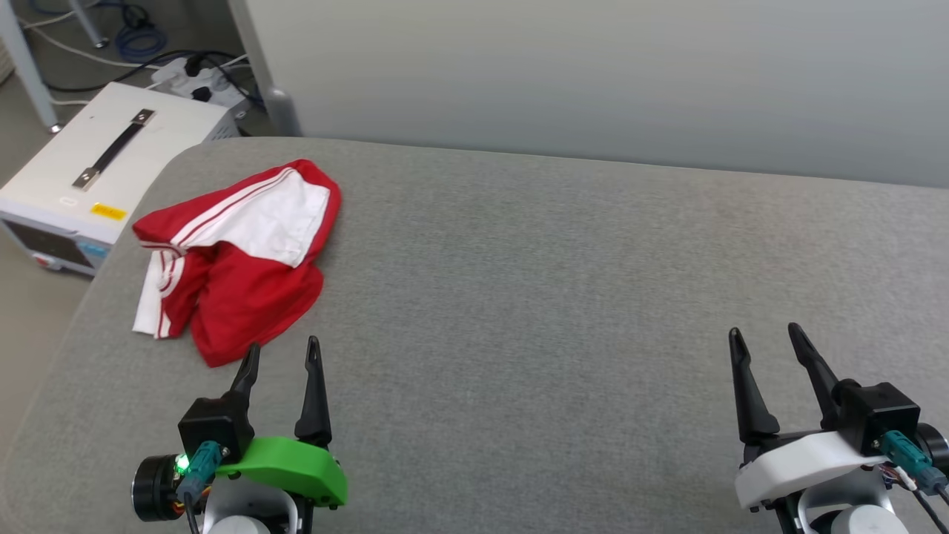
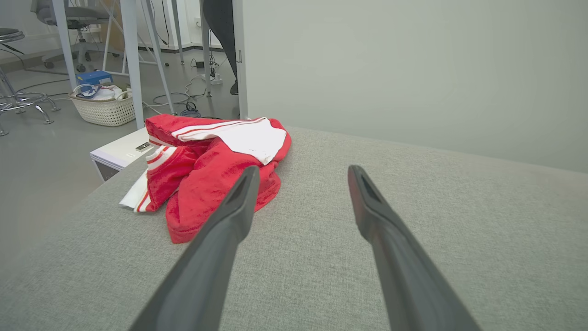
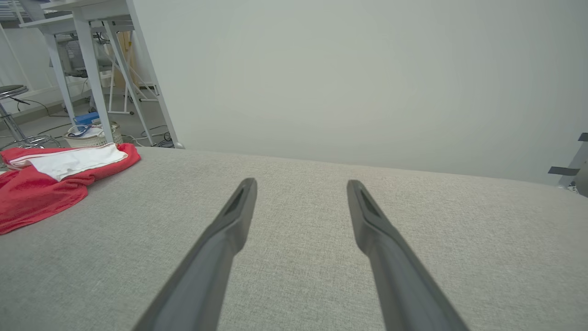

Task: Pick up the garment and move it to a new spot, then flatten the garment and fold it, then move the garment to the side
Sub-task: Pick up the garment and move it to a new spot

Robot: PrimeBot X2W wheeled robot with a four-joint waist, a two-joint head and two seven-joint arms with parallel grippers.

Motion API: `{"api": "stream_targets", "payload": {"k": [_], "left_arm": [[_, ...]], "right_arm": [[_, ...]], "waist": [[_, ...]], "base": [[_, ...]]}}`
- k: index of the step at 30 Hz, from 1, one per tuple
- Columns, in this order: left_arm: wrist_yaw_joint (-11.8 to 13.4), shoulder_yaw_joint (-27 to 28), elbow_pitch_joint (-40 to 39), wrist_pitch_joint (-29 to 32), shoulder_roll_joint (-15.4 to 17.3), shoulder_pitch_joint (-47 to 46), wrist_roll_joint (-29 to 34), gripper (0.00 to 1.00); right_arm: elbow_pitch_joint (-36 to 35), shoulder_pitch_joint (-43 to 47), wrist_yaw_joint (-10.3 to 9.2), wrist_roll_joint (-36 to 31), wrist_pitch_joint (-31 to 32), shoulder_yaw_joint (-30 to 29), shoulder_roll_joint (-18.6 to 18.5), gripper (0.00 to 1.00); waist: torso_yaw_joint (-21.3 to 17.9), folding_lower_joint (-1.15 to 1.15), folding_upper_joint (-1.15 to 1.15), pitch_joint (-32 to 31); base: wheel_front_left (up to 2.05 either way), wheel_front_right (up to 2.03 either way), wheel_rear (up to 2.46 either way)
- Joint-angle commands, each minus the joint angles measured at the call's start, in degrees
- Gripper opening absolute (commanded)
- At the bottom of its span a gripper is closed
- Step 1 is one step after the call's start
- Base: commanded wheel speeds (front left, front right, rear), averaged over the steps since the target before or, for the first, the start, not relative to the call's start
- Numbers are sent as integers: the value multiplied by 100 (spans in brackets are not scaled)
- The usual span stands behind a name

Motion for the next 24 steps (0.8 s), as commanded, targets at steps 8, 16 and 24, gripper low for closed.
{"api": "stream_targets", "payload": {"k": [8,16,24], "left_arm": [[35,1,117,-140,-17,44,-76,100],[24,-46,195,-237,-19,53,-125,100],[13,-82,237,-332,-21,62,-179,100]], "right_arm": [[56,85,-3,140,-145,162,2,100],[115,93,-3,240,-241,315,3,100],[183,79,-4,300,-335,376,3,100]], "waist": [[749,0,0,-12],[1261,0,0,4],[1612,0,0,30]], "base": [[0,0,0],[0,0,0],[0,0,0]]}}
